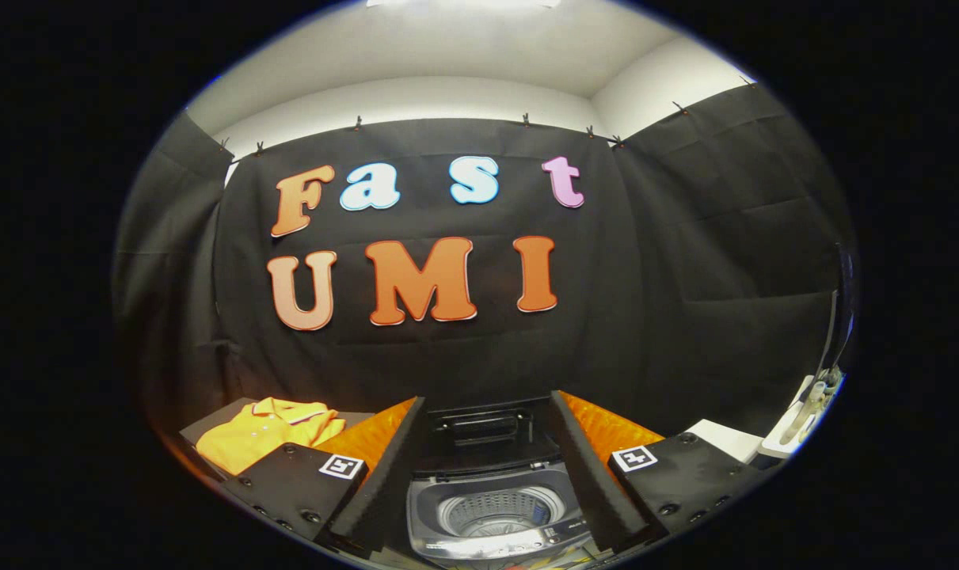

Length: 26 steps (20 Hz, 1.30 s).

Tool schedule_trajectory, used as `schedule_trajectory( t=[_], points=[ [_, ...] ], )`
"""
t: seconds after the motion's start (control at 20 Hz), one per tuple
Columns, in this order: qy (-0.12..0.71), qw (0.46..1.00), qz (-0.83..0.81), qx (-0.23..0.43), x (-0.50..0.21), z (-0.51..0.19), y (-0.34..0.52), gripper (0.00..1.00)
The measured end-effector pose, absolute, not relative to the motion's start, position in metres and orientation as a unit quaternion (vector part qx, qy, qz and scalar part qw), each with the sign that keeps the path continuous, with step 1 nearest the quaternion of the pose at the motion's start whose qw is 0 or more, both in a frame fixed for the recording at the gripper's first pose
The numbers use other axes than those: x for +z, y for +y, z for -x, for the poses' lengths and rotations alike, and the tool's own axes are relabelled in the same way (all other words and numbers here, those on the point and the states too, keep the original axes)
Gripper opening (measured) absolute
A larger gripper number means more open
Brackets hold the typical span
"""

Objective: Put the clothes into the washing machine and then close the washing machine lid.

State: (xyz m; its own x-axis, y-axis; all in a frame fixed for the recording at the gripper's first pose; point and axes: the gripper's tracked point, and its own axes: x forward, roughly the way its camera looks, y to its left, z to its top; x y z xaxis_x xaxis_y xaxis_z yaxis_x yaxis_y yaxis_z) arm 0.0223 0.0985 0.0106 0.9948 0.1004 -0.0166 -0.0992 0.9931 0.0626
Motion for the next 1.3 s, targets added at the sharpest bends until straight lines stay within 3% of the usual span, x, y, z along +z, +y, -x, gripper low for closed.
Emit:
schedule_trajectory(
  t=[0.25, 0.65, 0.9, 1.3],
  points=[
    [-0.002, 0.986, -0.064, 0.151, 0.041, -0.026, 0.192, 0.98],
    [0.049, 0.959, -0.051, 0.275, 0.013, -0.041, 0.354, 0.98],
    [0.083, 0.951, -0.033, 0.295, -0.032, -0.048, 0.426, 0.98],
    [0.161, 0.950, 0.008, 0.267, -0.116, -0.063, 0.482, 0.99]
  ],
)
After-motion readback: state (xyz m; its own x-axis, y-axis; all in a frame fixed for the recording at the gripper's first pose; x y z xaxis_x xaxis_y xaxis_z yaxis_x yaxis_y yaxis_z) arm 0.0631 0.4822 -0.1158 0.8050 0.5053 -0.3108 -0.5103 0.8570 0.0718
